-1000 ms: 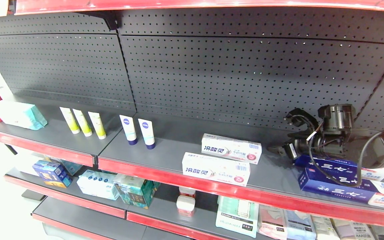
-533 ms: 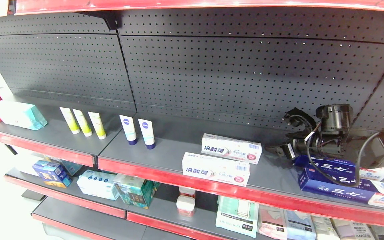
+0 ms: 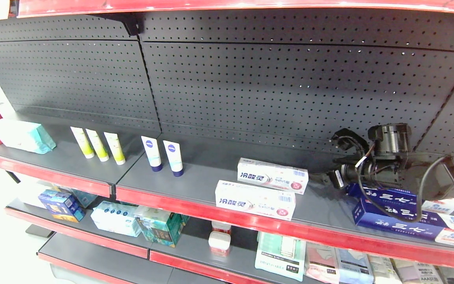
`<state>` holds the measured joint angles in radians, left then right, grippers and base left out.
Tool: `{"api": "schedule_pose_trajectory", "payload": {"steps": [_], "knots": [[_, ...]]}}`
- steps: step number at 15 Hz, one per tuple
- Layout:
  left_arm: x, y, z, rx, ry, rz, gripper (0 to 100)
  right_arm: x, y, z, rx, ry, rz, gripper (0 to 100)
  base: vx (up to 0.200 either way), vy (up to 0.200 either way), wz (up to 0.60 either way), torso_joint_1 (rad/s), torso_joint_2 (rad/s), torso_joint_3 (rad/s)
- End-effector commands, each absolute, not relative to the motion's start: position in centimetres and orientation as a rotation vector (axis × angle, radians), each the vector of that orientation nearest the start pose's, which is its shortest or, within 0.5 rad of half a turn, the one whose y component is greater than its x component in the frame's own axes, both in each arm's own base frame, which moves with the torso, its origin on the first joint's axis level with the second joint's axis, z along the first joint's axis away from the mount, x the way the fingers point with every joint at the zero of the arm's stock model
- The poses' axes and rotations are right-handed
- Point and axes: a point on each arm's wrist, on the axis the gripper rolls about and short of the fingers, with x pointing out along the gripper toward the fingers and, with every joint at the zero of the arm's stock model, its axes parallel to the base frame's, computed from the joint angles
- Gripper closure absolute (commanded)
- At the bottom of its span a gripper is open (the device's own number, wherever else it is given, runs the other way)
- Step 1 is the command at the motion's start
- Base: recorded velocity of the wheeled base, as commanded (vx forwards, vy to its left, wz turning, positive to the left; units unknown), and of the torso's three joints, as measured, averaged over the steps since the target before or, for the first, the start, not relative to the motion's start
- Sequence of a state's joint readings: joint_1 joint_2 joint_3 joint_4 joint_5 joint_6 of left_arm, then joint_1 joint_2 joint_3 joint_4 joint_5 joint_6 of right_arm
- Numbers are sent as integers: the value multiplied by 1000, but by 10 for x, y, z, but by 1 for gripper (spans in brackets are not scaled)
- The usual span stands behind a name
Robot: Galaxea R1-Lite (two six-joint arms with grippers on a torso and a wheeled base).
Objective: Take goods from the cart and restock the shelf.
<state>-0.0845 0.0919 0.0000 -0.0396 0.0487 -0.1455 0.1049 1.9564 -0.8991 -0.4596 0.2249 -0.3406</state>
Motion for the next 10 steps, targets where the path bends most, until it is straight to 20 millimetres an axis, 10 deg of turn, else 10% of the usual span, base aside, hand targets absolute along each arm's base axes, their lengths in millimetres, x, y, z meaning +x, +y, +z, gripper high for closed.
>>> {"api": "schedule_pose_trajectory", "payload": {"steps": [1,10], "knots": [[-15,2,81,-142,56,-31,0,346,45,105,-291,538,426,0,0,0,0,0,0,0],[-15,2,81,-142,56,-31,0,346,51,108,-294,524,443,0,0,0,0,0,0,0]]}}
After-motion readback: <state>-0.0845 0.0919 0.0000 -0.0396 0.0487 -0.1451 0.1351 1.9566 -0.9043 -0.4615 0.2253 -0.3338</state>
